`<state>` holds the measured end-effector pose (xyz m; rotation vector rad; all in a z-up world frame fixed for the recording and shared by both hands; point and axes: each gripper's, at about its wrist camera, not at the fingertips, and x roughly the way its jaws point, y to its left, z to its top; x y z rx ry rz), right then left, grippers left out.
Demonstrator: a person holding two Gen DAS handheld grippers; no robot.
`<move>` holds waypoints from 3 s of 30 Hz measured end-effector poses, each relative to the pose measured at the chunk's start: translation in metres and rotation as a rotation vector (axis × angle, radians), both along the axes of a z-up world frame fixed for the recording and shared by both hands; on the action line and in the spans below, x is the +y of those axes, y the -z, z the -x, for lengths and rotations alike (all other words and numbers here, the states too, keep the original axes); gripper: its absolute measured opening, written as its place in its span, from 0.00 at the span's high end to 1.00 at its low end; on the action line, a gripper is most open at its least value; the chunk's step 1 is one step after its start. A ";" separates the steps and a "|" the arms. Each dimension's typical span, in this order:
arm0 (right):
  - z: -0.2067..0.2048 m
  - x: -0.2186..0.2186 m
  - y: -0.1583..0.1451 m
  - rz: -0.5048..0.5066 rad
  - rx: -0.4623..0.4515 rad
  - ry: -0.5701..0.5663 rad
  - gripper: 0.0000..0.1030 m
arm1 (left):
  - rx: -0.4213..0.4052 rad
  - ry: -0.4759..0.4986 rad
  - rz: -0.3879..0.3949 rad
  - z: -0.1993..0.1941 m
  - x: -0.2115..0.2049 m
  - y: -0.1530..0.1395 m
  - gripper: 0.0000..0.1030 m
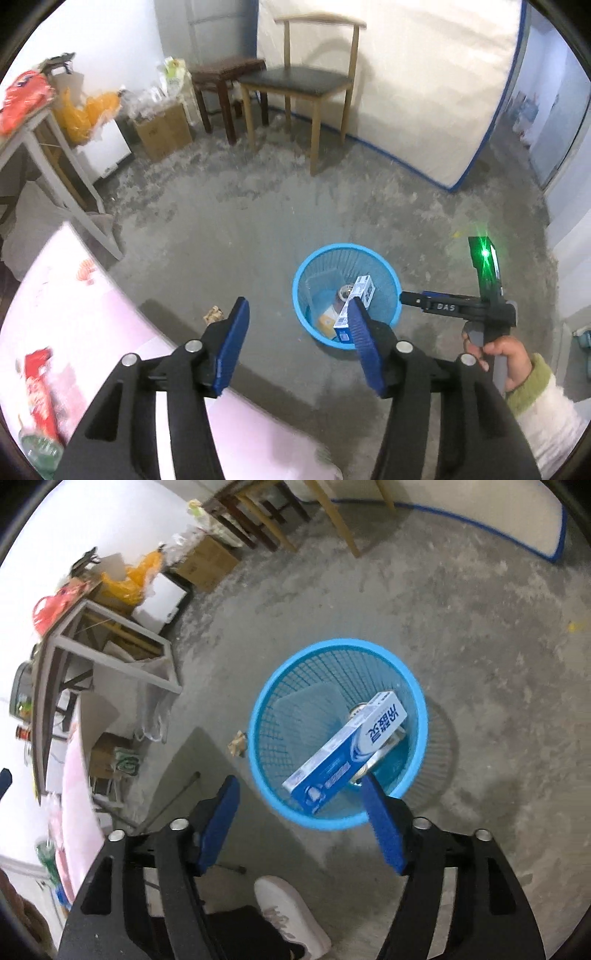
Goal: Collect trash
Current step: 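Move both tools back toward the table, then lower the left gripper onto the tan crumpled paper and close on it, then grasp the blue crumpled wrapper with the right gripper while the left holds the paper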
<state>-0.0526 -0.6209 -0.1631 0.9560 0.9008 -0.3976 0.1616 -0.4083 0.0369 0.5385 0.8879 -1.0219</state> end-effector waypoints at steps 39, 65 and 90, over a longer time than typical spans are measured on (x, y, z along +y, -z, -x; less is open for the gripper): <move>-0.080 0.389 -0.154 0.117 -0.271 -0.968 0.24 | -0.216 -0.002 0.003 0.038 0.370 0.087 0.14; -0.082 0.405 -0.161 0.081 -0.267 -0.944 0.24 | -0.141 -0.156 0.061 0.029 0.402 0.089 0.96; -0.124 0.448 -0.172 0.099 -0.318 -0.978 0.28 | 0.145 -0.535 0.112 0.037 0.479 0.080 0.96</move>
